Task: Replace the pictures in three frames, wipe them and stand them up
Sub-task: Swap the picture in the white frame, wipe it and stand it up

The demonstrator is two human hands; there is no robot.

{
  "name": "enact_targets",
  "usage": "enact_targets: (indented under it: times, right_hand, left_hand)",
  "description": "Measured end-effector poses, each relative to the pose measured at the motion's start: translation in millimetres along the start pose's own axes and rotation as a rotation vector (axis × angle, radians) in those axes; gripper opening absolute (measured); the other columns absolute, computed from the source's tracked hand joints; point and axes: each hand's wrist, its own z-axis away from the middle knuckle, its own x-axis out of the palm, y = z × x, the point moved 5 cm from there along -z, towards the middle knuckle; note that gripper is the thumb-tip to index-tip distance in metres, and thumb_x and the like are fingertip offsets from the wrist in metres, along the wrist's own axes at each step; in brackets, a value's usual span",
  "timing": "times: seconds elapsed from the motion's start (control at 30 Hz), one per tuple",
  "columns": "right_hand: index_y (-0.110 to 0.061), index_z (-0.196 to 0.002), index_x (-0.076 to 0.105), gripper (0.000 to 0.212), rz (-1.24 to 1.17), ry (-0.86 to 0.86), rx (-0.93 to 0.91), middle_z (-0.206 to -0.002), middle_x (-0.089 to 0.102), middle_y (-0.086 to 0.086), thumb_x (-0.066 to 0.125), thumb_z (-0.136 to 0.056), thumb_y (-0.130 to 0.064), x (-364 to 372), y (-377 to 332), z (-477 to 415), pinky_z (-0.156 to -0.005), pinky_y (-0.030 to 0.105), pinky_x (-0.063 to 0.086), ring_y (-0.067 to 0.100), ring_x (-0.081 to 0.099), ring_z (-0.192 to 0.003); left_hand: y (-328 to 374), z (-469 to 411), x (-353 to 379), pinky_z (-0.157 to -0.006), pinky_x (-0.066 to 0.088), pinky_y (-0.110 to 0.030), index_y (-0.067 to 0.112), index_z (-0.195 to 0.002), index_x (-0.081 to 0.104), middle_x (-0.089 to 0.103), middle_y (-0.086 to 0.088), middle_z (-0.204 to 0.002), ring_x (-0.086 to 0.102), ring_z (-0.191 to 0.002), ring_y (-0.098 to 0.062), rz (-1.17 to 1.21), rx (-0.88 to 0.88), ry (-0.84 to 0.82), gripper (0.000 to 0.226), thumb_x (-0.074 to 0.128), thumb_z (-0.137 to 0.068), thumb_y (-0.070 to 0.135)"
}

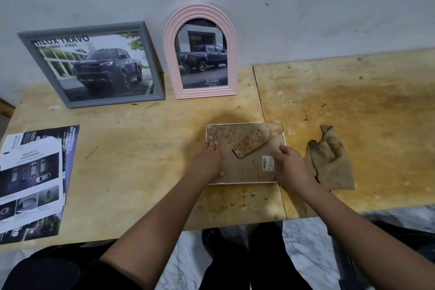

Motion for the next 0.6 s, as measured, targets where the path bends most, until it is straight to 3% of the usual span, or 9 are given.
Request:
enact_targets:
  times: [0.13,0.2,0.3,0.43,0.6]
  right_hand:
    - [-0.011,-0.134,0.047,0.061,0.100,-0.044,-0.005,-0.141,0.033,0.012,0.071,-0.078,-0.014,-6,-6,2,-0.103,0.031,0.041,0.025,0.032,-0.132]
    - [-0.012,-0.130,0.048,0.053,0.140,-0.072,-0.019,-0.138,0.034,0.011,0.067,-0.081,-0.015,-9,-11,2,-0.097,0.031,0.045,0.024,0.037,-0.127]
    - [-0.007,-0.128,0.048,0.048,0.110,-0.079,-0.043,-0.137,0.032,0.014,0.063,-0.083,-0.010,-5,-15,4,-0.096,0.032,0.046,0.027,0.038,-0.126]
    - [-0.006,-0.136,0.042,0.053,0.048,-0.025,-0.048,-0.147,0.024,0.019,0.055,-0.086,-0.001,1,-15,10,-0.098,0.028,0.041,0.031,0.037,-0.132]
    - [-0.006,-0.123,0.053,0.038,0.084,0.011,-0.081,-0.120,0.039,0.009,0.051,-0.085,-0.004,9,-13,5,-0.073,0.021,0.043,0.022,0.046,-0.105]
  left_hand:
    - [-1,9,-7,-0.113,0.028,-0.038,0.002,-0.147,-0.008,-0.018,-0.013,-0.156,-0.009,-0.146,-0.024,0.019,0.006,-0.017,0.100,0.064,-0.086,0.034]
    - [3,10,-9,-0.113,0.028,-0.038,-0.003,-0.146,-0.009,-0.019,-0.019,-0.154,-0.009,-0.145,-0.028,0.027,-0.010,-0.023,0.095,0.062,-0.089,0.025]
    - [13,10,-8,-0.114,0.026,-0.041,-0.004,-0.146,-0.009,-0.021,-0.024,-0.152,-0.011,-0.144,-0.035,0.094,-0.017,-0.048,0.080,0.051,-0.093,0.006]
    - [19,12,6,-0.113,0.026,-0.044,0.007,-0.148,-0.011,-0.027,-0.019,-0.152,-0.019,-0.142,-0.036,0.143,0.012,-0.038,0.077,0.045,-0.095,0.009]
    - [18,8,13,-0.110,0.031,-0.042,0.009,-0.149,-0.009,-0.025,-0.020,-0.152,-0.016,-0.142,-0.036,0.097,0.025,0.002,0.073,0.042,-0.098,0.014]
